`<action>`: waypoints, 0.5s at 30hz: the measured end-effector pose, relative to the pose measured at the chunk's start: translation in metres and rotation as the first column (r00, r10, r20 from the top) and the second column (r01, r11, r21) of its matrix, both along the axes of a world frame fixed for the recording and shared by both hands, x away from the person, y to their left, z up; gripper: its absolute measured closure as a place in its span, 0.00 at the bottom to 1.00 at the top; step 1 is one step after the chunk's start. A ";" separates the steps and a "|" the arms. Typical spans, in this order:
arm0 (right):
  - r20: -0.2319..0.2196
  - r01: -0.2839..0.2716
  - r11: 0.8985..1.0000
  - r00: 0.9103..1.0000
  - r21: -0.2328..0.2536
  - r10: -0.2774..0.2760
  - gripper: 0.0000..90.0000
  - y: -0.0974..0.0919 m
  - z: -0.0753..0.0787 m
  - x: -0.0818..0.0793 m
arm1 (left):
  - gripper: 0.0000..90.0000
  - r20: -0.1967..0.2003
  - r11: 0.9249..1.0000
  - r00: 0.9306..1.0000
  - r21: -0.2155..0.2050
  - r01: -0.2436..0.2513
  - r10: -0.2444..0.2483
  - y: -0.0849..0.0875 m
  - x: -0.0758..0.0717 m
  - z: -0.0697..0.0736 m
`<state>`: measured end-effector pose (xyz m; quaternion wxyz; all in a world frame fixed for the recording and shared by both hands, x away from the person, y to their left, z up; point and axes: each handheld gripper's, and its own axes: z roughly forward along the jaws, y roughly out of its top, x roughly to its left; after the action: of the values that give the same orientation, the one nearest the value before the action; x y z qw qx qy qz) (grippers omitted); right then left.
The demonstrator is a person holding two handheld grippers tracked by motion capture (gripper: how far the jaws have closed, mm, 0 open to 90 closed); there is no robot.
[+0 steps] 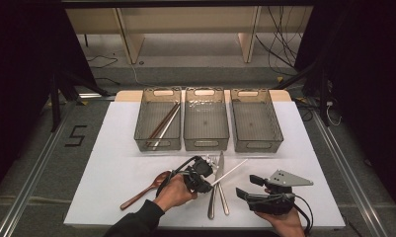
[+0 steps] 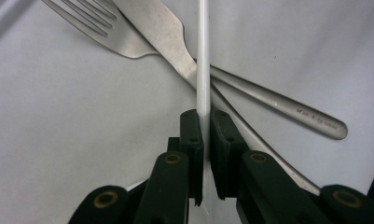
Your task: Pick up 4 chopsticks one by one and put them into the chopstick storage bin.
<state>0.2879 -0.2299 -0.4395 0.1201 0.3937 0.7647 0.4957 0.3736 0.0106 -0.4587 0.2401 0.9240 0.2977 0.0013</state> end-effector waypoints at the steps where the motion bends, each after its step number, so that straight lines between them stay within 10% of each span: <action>1: 0.000 0.000 1.000 1.000 0.000 0.000 0.34 0.000 0.000 0.000 | 0.93 -0.005 1.000 1.000 -0.015 -0.001 0.000 0.001 0.000 0.002; 15: 0.003 0.001 1.000 1.000 0.001 -0.001 0.34 0.000 0.000 0.000 | 0.93 -0.006 0.992 1.000 -0.128 0.004 -0.005 0.007 -0.002 0.024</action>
<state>0.2879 -0.2303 -0.4392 0.1212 0.3933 0.7641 0.4967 0.3720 0.0171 -0.4351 0.2981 0.9073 0.2957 -0.0214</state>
